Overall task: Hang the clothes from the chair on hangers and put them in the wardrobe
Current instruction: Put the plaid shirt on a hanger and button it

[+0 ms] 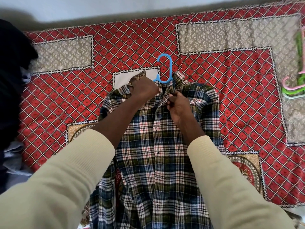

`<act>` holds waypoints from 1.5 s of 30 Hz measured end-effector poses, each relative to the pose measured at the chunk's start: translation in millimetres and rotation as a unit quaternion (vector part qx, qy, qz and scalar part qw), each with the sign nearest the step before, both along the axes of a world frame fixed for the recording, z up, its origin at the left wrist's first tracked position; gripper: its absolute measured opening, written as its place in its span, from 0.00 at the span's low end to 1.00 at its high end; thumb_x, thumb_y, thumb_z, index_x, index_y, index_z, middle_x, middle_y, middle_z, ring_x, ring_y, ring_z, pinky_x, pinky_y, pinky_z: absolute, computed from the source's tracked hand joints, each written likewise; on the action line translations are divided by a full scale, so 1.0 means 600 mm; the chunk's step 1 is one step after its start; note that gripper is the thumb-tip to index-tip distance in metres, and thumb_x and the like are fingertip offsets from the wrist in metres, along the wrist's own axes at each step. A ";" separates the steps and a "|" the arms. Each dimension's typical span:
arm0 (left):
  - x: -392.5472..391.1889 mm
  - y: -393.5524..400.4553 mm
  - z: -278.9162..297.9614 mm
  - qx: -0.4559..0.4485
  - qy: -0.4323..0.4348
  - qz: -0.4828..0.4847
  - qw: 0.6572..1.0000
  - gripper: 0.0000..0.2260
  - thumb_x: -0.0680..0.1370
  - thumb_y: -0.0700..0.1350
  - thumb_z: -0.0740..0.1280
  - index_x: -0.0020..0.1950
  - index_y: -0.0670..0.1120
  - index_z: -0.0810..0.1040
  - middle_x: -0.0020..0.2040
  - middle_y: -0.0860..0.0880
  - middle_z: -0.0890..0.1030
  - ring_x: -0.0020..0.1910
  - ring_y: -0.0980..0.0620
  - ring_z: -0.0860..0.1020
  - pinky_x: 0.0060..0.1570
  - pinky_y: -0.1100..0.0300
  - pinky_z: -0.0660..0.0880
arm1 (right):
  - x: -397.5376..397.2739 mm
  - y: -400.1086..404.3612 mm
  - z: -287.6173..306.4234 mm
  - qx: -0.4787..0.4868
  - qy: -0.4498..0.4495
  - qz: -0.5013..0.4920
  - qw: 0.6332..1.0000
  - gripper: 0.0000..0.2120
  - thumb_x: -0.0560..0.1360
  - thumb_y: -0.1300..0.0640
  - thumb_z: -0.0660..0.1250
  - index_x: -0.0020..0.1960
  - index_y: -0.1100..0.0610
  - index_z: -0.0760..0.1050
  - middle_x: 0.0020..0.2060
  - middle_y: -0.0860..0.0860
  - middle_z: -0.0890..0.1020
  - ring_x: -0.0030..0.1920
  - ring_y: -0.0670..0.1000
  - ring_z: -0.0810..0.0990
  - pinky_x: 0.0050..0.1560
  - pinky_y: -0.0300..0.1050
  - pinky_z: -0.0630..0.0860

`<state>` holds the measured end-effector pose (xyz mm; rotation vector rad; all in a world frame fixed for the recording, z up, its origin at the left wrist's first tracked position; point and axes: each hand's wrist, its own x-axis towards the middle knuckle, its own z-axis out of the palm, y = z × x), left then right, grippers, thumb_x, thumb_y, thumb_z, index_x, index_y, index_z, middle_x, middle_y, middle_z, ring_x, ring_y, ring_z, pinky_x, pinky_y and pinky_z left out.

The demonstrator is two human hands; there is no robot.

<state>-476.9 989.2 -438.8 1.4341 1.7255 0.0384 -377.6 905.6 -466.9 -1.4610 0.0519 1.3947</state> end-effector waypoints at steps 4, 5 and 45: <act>0.004 -0.004 0.002 -0.004 -0.005 0.023 1.000 0.14 0.70 0.48 0.73 0.50 0.41 0.81 0.54 0.40 0.81 0.55 0.41 0.78 0.54 0.46 0.78 | 0.005 -0.007 -0.004 0.005 -0.022 0.001 1.000 0.09 0.76 0.68 0.63 0.47 0.54 0.75 0.33 0.48 0.77 0.32 0.46 0.71 0.33 0.41 0.65; 0.004 -0.004 0.008 -0.006 -0.009 0.025 1.000 0.15 0.70 0.48 0.74 0.51 0.40 0.81 0.53 0.41 0.81 0.53 0.42 0.79 0.52 0.47 0.79 | 0.004 -0.008 -0.005 0.011 -0.051 0.015 0.999 0.07 0.75 0.66 0.66 0.46 0.54 0.77 0.33 0.47 0.78 0.32 0.45 0.72 0.33 0.41 0.67; 0.012 -0.001 0.006 -0.027 -0.039 0.154 0.987 0.20 0.67 0.44 0.81 0.53 0.37 0.81 0.47 0.47 0.84 0.40 0.50 0.82 0.35 0.59 0.79 | -0.002 0.016 -0.007 -0.003 -0.017 -0.002 1.000 0.04 0.74 0.68 0.67 0.41 0.66 0.79 0.32 0.56 0.81 0.31 0.50 0.78 0.32 0.40 0.76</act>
